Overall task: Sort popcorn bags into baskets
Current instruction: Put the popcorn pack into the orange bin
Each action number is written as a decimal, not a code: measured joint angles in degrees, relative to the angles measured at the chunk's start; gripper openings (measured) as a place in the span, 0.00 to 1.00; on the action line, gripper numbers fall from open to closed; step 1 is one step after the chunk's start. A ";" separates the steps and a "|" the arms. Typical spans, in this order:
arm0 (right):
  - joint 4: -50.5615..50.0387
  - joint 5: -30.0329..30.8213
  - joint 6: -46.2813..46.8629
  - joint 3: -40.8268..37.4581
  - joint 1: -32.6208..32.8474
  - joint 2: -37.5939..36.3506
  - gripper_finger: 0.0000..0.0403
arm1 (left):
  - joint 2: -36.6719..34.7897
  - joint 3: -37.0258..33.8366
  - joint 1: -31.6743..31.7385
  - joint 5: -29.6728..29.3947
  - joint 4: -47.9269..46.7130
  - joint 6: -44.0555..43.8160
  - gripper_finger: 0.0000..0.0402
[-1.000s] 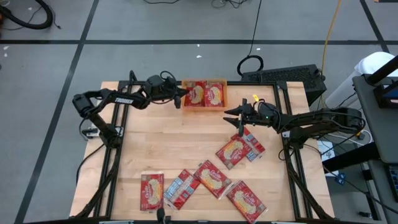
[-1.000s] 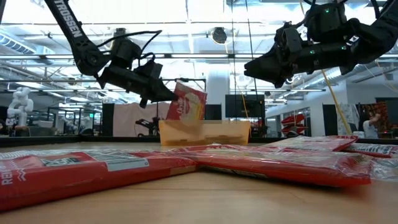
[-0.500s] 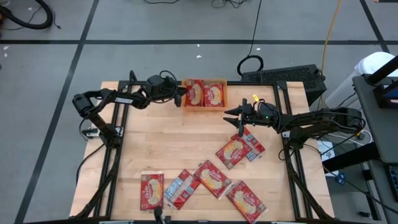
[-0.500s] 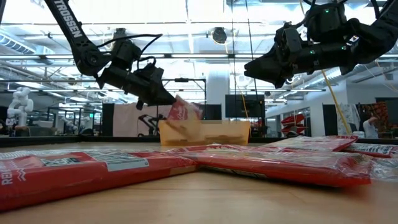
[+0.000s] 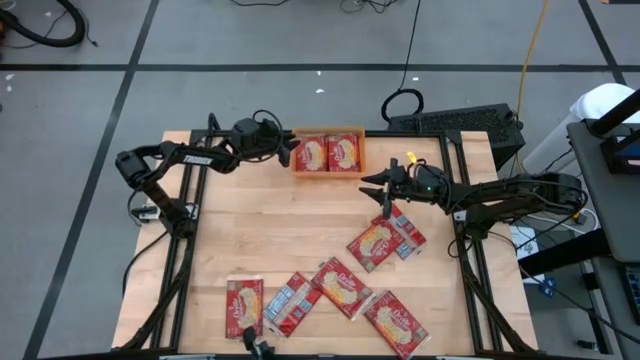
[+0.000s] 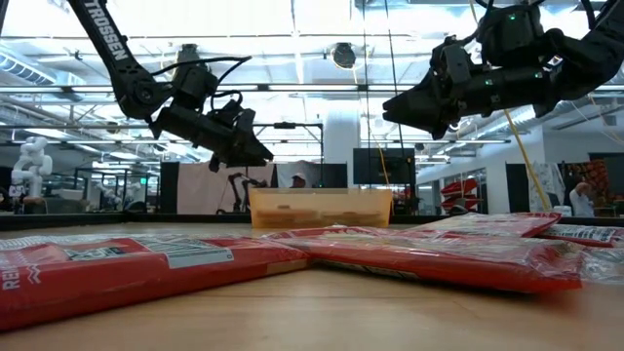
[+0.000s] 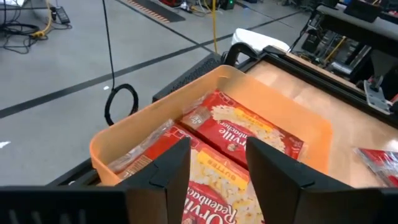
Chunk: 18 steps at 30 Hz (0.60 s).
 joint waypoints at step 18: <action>-20.86 -1.87 9.57 -0.04 5.72 0.02 0.37 | -8.22 0.04 -22.68 -6.71 -10.54 4.69 0.28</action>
